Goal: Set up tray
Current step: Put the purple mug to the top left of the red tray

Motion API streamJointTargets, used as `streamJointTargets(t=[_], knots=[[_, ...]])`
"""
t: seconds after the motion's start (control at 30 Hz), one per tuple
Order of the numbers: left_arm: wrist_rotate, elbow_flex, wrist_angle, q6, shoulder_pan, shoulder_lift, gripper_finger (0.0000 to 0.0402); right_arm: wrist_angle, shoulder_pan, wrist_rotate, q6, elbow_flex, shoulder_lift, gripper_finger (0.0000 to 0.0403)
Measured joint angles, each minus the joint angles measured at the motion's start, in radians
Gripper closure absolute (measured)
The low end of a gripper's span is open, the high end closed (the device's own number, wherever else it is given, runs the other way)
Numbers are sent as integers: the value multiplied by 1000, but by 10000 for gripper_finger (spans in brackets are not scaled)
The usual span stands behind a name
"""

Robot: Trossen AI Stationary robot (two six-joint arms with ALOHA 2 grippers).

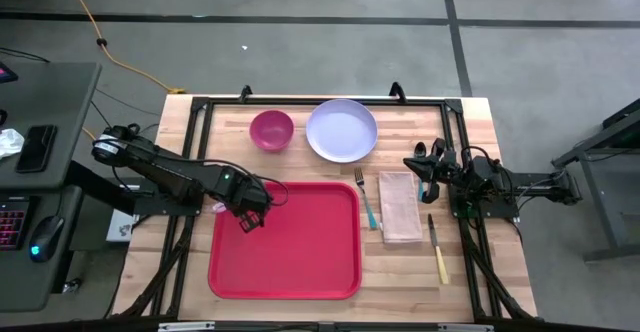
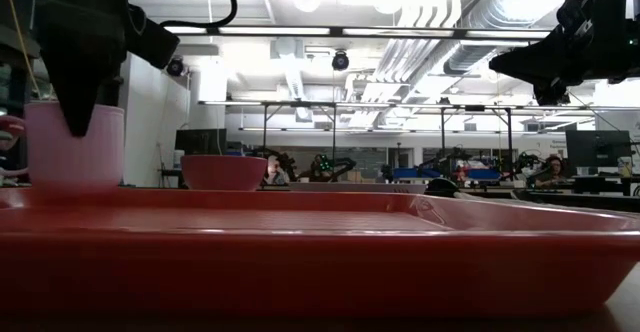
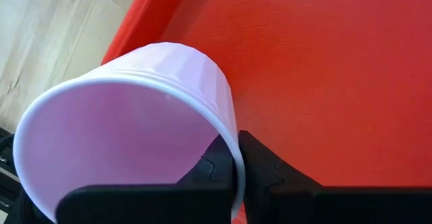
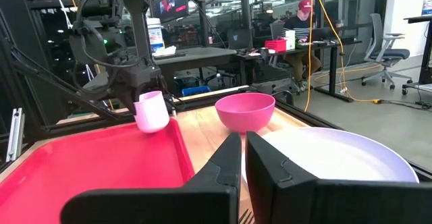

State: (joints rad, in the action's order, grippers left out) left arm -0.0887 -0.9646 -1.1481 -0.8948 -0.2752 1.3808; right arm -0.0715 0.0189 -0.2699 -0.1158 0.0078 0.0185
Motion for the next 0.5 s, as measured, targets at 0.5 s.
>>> streamJointTargets(t=[0.5], knots=[[34, 0, 11, 0, 0, 0, 355, 0, 0, 0, 0, 0, 0, 402]])
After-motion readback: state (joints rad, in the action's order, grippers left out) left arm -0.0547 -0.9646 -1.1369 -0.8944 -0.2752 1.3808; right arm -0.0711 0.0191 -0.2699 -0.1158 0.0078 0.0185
